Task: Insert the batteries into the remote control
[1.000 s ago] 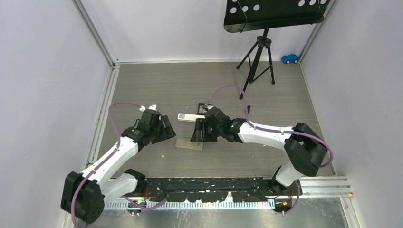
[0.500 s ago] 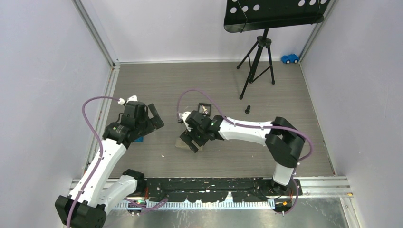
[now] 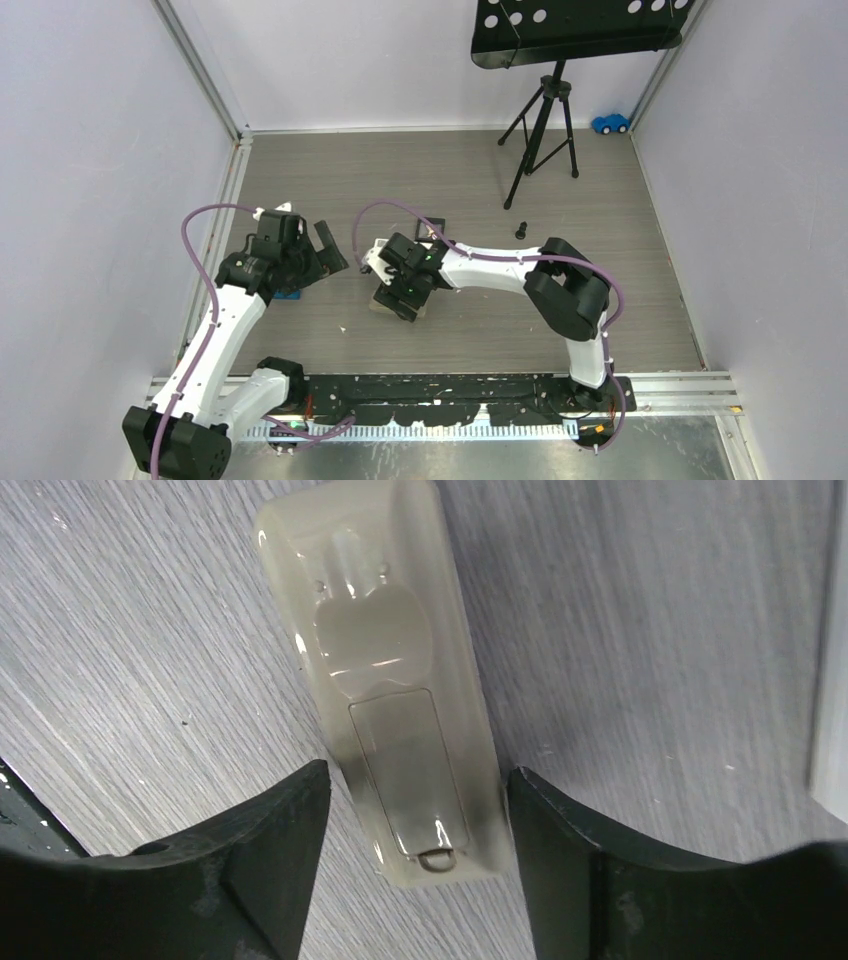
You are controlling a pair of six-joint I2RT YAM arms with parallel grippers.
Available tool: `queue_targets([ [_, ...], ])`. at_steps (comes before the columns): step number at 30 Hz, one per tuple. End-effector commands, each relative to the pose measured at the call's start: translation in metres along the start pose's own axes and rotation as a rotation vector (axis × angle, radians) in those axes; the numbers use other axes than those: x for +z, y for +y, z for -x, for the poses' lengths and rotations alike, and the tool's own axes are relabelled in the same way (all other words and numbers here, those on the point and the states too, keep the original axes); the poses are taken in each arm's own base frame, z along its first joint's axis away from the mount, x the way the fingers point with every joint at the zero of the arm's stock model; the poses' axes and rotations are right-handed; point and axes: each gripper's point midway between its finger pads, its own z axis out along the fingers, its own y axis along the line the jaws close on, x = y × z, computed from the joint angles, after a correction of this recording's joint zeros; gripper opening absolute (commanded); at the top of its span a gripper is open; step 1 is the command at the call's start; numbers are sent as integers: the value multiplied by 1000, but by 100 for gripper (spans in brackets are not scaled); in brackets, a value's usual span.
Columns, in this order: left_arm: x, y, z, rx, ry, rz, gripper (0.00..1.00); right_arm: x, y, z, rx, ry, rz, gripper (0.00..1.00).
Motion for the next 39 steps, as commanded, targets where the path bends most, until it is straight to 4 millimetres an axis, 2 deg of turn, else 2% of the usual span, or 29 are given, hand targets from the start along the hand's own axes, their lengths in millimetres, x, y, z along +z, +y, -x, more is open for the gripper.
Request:
queue_targets([
  [1, -4, -8, 7, 29, -7, -44, 100, 9, 9, 4, -65, -3, 67, 66],
  [5, -5, -7, 7, 32, -5, -47, 100, 10, 7, 6, -59, -9, 56, 48],
  [8, -6, -7, 7, 36, -7, -47, 100, 5, -6, 11, -26, -4, 5, 35],
  [14, -10, -7, 5, 42, -4, -52, 100, -6, -34, 26, -61, -41, -60, 32],
  [22, -11, -5, 4, 41, 0, -48, 100, 8, -58, 25, -118, -23, -54, 32],
  [25, -12, -5, 4, 43, 0, -44, 100, 12, -63, 25, -121, -22, -39, 39],
  [28, -14, -4, 5, 44, -1, -40, 100, 11, -65, 28, -109, -26, -44, 55],
  [31, -16, -5, 5, 43, 1, -40, 100, 1, -67, 39, -57, -57, -64, 70],
  [32, -17, -6, 6, 45, 1, -42, 100, -6, -67, 44, -37, -76, -70, 81],
  [33, -19, -6, 6, 46, -3, -45, 100, -14, -68, 48, -17, -94, -79, 85],
  [36, -30, -7, 11, 49, -32, -46, 100, -46, -68, 58, 38, -150, -110, 86],
  [38, -41, -9, 17, 54, -68, -59, 100, -75, -65, 63, 83, -208, -127, 87],
  [39, -48, -11, 20, 59, -90, -70, 100, -96, -65, 67, 109, -257, -151, 87],
])
